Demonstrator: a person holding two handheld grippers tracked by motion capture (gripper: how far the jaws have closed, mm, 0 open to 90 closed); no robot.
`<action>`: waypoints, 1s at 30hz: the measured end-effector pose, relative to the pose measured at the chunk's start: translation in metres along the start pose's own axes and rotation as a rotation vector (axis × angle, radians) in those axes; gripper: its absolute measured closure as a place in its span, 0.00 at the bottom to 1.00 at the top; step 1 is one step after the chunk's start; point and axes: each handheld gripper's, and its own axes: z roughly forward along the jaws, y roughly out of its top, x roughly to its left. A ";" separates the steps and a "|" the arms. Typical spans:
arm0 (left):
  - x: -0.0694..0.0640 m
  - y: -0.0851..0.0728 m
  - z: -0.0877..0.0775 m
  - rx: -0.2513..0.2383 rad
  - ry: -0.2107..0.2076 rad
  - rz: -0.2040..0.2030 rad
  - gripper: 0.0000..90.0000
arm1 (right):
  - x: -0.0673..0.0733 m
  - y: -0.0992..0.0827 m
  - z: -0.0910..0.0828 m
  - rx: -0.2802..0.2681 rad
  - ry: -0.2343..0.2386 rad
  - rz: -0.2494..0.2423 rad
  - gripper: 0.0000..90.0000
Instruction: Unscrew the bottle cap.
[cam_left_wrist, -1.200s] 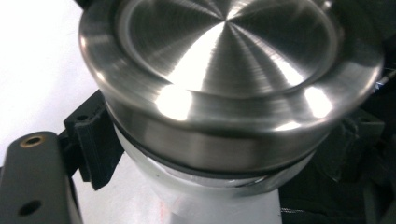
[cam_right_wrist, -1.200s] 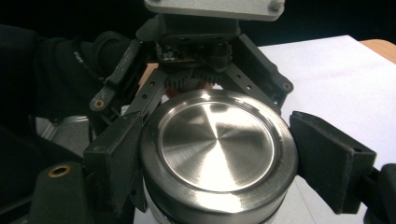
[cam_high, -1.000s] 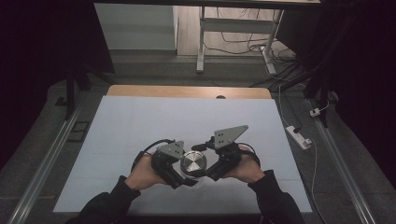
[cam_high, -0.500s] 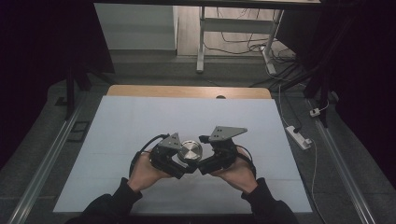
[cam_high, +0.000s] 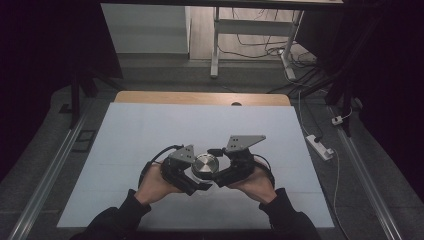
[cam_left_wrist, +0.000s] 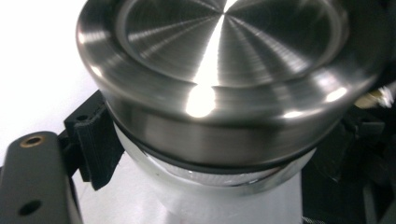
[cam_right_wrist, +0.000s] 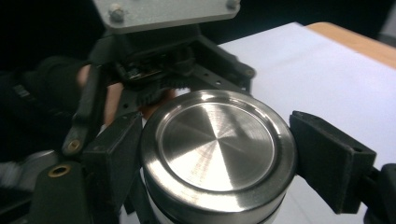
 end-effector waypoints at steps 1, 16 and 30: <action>0.000 0.000 0.000 0.000 0.000 0.000 0.17 | 0.000 0.000 -0.001 0.005 0.013 -0.004 0.22; -0.006 0.001 0.002 0.001 -0.123 0.112 0.17 | 0.001 0.003 -0.008 0.062 0.188 -0.165 0.22; 0.003 -0.004 0.005 -0.008 0.139 -0.101 0.17 | 0.007 0.004 0.005 0.037 -0.158 -0.014 0.09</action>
